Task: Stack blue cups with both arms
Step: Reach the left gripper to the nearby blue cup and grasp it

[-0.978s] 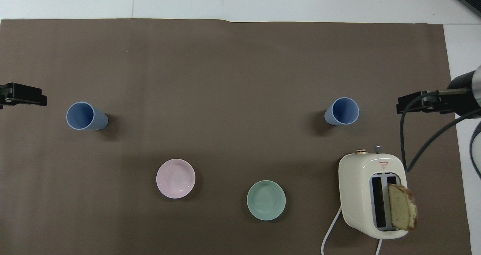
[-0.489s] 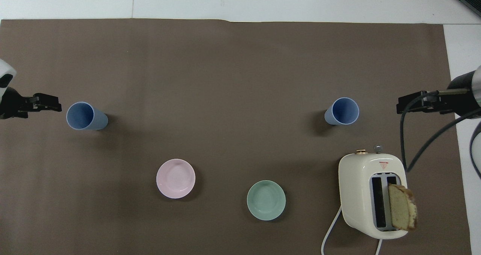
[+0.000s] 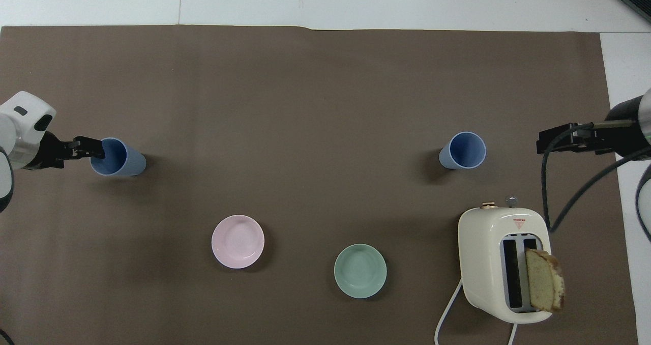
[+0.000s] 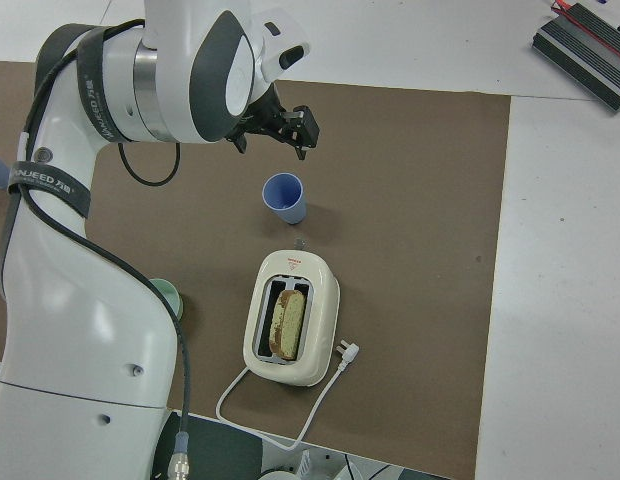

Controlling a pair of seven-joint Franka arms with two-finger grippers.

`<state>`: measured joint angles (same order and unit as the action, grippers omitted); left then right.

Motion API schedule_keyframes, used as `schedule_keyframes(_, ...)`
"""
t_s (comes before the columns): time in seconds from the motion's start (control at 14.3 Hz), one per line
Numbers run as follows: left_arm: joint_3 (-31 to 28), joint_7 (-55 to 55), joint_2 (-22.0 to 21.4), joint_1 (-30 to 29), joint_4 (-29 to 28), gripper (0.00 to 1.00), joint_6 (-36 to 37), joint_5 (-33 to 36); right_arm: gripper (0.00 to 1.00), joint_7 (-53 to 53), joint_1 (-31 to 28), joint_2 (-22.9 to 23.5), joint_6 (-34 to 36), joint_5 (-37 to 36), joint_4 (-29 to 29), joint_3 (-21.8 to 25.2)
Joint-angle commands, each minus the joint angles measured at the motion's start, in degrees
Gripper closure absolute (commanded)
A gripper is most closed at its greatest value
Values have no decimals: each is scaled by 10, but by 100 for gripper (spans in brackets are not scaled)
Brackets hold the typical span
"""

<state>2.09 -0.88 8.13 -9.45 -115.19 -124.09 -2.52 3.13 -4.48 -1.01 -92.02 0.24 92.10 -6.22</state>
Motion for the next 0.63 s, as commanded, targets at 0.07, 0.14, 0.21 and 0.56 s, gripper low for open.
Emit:
schedule_keyframes(0.07, 0, -9, -18, 6, -32, 0, -12, -17, 0, -4, -7, 0, 1, 11, -1, -5)
schedule_keyframes(0.14, 0, -9, -20, 6, -36, 0, -12, -17, 0, -4, -7, 0, 1, 11, -1, -5)
schedule_keyframes(0.21, 1, -8, -15, 6, -38, 0, -17, -17, 0, -4, -7, 0, 1, 10, -1, -5)
schedule_keyframes(0.56, 1, -6, -5, 14, -32, 100, -26, -38, 0, -4, -7, 0, 1, 10, -1, -5)
